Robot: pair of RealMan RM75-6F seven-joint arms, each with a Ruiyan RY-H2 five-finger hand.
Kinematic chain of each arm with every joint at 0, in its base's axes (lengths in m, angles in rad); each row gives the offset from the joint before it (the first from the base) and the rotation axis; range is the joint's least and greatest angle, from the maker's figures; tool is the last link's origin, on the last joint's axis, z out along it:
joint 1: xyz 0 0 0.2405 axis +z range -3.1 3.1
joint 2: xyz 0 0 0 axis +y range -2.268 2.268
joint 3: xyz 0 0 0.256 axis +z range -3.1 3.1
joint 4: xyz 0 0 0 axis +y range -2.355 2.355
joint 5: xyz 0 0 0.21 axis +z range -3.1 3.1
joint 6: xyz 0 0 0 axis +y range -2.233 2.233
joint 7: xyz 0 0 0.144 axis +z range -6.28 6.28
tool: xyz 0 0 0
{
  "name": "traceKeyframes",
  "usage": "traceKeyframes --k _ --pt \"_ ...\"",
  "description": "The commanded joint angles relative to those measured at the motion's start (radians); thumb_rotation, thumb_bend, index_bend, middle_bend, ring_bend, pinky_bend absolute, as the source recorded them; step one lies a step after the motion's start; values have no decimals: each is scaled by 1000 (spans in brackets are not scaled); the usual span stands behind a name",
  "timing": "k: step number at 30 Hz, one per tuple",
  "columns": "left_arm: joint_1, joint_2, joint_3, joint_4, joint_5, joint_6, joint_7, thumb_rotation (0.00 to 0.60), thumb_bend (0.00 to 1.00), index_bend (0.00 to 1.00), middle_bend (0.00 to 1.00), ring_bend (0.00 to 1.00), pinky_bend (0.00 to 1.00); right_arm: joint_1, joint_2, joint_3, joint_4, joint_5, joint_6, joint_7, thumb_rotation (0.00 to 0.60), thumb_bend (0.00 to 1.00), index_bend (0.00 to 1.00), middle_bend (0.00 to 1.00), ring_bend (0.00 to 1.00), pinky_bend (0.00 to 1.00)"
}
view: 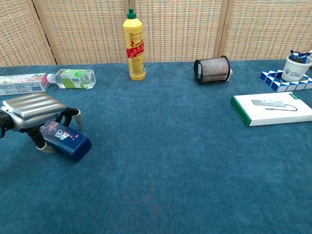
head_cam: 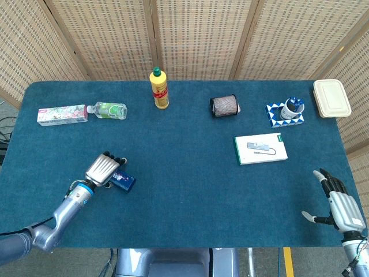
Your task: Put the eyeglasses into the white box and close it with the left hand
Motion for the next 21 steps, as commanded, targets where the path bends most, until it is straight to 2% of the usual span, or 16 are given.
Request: traceKeyframes --k 1,7,17,21 --pt "4 -11 -3 13 7 19 -4 600 186 265 101 118 241 0 0 0 0 0 0 0 600 0 0 0 0 0" --pt "7 -18 -2 19 22 43 -16 600 184 208 3 92 226 0 0 0 0 0 0 1 600 0 0 0 0 0" --pt "18 -13 5 16 53 84 -40 600 181 202 0 91 211 1 0 -1 0 -1 -1 -1 600 0 0 0 0 0" --pt "8 -50 -10 38 41 77 -16 600 179 198 0 91 211 0 0 -1 -1 -1 1 -2 600 0 0 0 0 0"
